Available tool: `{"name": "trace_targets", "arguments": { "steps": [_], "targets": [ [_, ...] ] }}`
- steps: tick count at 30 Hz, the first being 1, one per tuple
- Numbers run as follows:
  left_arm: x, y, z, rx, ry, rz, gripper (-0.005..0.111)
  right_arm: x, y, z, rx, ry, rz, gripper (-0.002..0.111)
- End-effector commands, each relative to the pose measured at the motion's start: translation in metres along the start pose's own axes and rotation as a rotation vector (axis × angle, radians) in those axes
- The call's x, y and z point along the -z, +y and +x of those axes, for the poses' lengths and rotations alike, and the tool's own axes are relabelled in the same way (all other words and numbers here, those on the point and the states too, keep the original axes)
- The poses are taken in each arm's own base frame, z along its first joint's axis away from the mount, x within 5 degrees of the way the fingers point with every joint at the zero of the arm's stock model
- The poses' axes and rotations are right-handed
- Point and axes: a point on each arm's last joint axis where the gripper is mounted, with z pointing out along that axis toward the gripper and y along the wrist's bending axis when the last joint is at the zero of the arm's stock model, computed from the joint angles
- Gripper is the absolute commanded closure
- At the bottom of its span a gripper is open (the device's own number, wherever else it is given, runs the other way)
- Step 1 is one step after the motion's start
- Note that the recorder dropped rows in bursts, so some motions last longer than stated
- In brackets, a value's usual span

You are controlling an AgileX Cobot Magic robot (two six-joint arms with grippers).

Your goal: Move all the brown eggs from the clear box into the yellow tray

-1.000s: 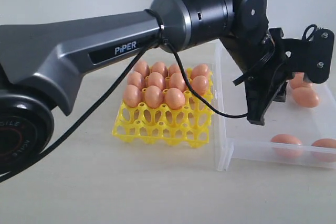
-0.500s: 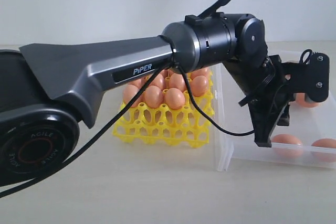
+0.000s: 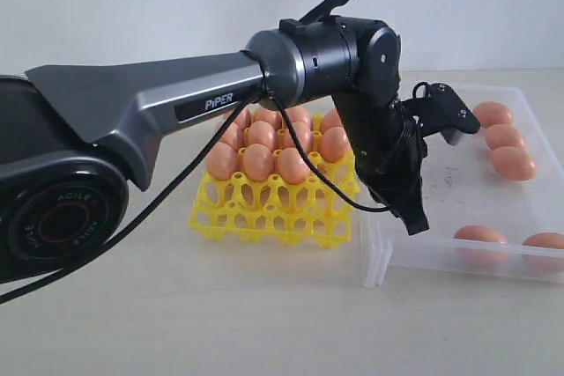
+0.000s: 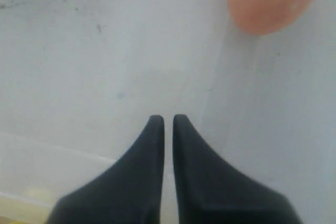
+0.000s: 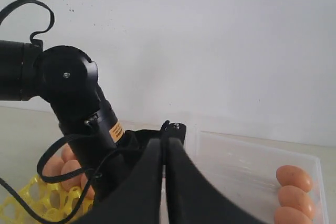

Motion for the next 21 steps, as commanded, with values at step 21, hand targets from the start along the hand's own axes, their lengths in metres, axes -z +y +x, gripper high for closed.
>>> {"name": "trace_targets", "arguments": {
  "steps": [21],
  "targets": [
    [0.330, -0.060, 0.079, 0.182, -0.618, -0.841, 0.103, 0.001, 0.000, 0.001, -0.001, 0.004, 0.000, 0.108]
  ]
}}
